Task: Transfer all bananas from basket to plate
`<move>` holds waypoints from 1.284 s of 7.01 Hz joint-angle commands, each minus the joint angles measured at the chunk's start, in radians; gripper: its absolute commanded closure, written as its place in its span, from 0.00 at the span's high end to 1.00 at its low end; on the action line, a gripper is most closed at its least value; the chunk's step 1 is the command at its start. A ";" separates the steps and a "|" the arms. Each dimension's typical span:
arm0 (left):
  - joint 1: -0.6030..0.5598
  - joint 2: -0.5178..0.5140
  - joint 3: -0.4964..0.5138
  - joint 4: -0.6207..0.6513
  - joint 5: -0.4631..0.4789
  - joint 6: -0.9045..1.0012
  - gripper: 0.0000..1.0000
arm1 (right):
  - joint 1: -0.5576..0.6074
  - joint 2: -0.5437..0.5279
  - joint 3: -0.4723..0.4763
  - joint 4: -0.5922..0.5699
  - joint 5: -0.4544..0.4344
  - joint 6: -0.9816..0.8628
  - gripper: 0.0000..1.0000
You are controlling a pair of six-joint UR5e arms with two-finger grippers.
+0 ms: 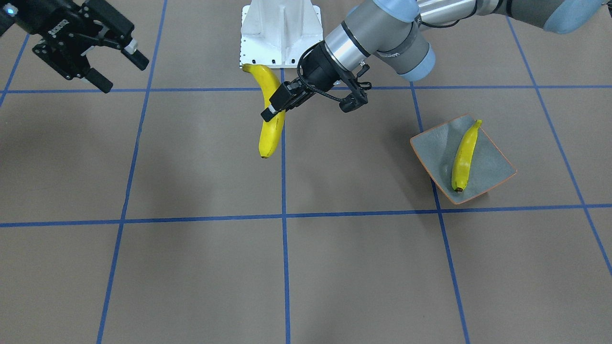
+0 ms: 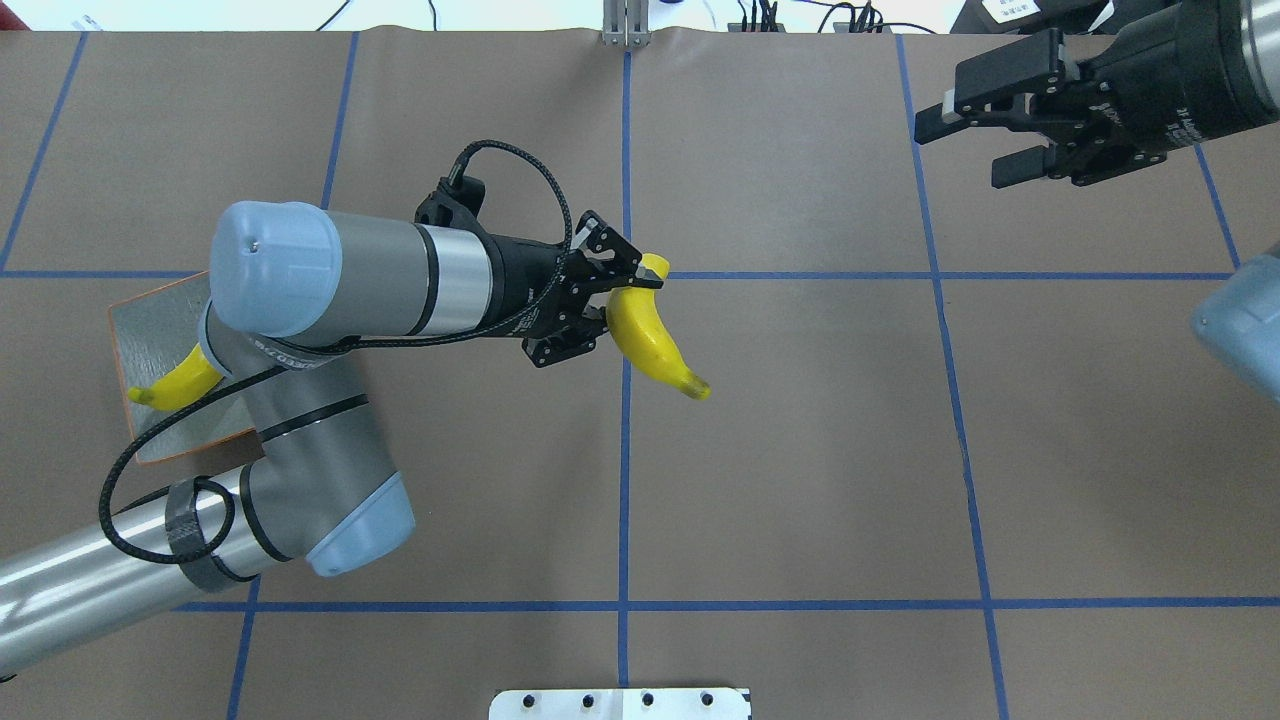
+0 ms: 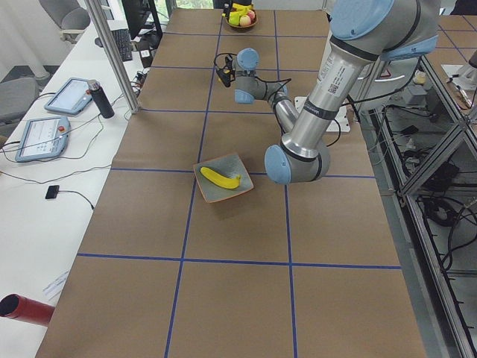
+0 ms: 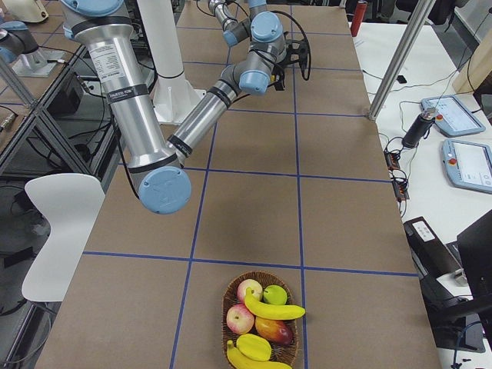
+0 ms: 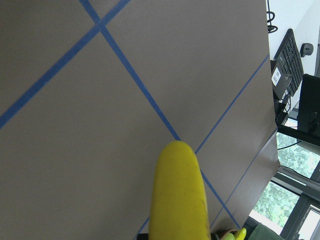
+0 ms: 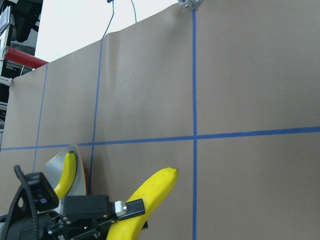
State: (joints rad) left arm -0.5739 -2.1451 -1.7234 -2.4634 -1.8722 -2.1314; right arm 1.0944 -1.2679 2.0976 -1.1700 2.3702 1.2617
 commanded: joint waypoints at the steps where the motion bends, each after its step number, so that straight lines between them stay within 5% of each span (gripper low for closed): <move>1: -0.076 0.136 -0.106 0.001 -0.133 0.213 0.00 | 0.035 -0.050 -0.056 -0.002 -0.002 -0.115 1.00; 3: -0.217 0.273 -0.163 0.006 -0.199 0.439 0.00 | 0.035 -0.056 -0.099 -0.002 -0.025 -0.154 1.00; 5: -0.268 0.384 -0.194 0.026 -0.139 0.728 0.00 | 0.033 -0.056 -0.113 -0.002 -0.042 -0.156 1.00; 7: -0.227 0.366 -0.308 0.370 0.044 0.921 0.00 | 0.032 -0.054 -0.120 -0.002 -0.060 -0.156 1.00; 9: -0.099 0.358 -0.409 0.668 0.356 1.112 0.00 | 0.032 -0.051 -0.140 0.000 -0.075 -0.157 1.00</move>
State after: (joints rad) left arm -0.7476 -1.7850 -2.0829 -1.9558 -1.7042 -1.1310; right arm 1.1262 -1.3204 1.9694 -1.1716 2.3074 1.1056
